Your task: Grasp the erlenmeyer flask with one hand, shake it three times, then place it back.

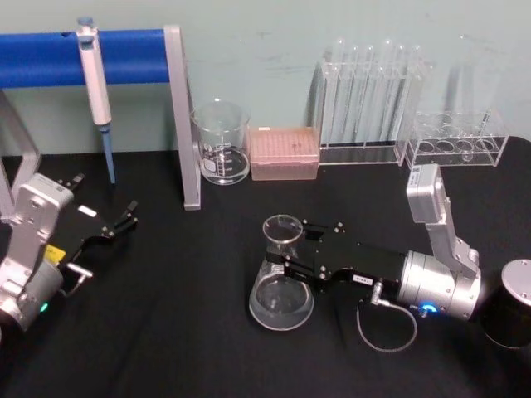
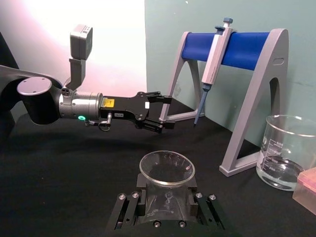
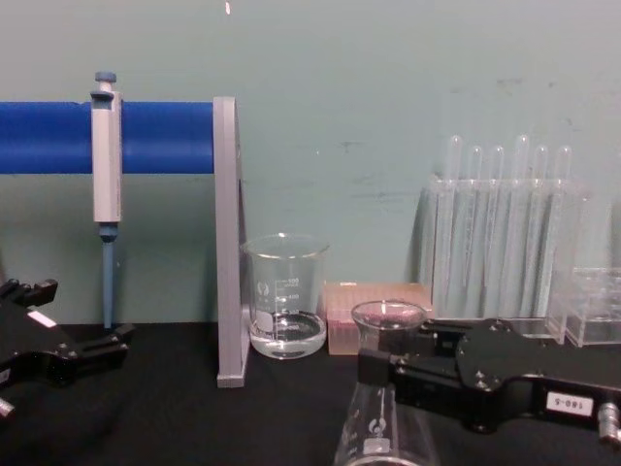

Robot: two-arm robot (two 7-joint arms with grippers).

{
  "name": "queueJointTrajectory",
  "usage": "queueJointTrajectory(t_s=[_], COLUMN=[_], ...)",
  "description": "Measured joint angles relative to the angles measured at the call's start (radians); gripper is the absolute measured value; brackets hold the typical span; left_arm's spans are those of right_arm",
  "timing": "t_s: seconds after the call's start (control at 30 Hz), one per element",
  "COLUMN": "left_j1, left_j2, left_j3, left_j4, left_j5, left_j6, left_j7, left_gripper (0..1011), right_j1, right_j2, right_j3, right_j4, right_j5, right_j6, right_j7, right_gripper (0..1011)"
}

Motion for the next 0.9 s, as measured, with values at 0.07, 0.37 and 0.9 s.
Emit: queueJointTrajectory(t_s=[0.07,0.37,0.9], left_j1=[0.000,0.000,0.000], left_j2=[0.000,0.000,0.000], left_j3=[0.000,0.000,0.000], left_j4=[0.000,0.000,0.000], left_j5=[0.000,0.000,0.000], left_j6=[0.000,0.000,0.000], left_j7=[0.000,0.000,0.000], left_gripper=[1001,1001,1001], right_j1=[0.000,-0.002,-0.004], right_j2=[0.000,-0.002,-0.001], right_j3=[0.000,-0.001,-0.001], right_j4=[0.002,0.010,0.020], right_j5=[0.000,0.002,0.003], right_j6=[0.000,0.002,0.009], right_j7=[0.001,0.002,0.003], right_gripper=[458,458,458])
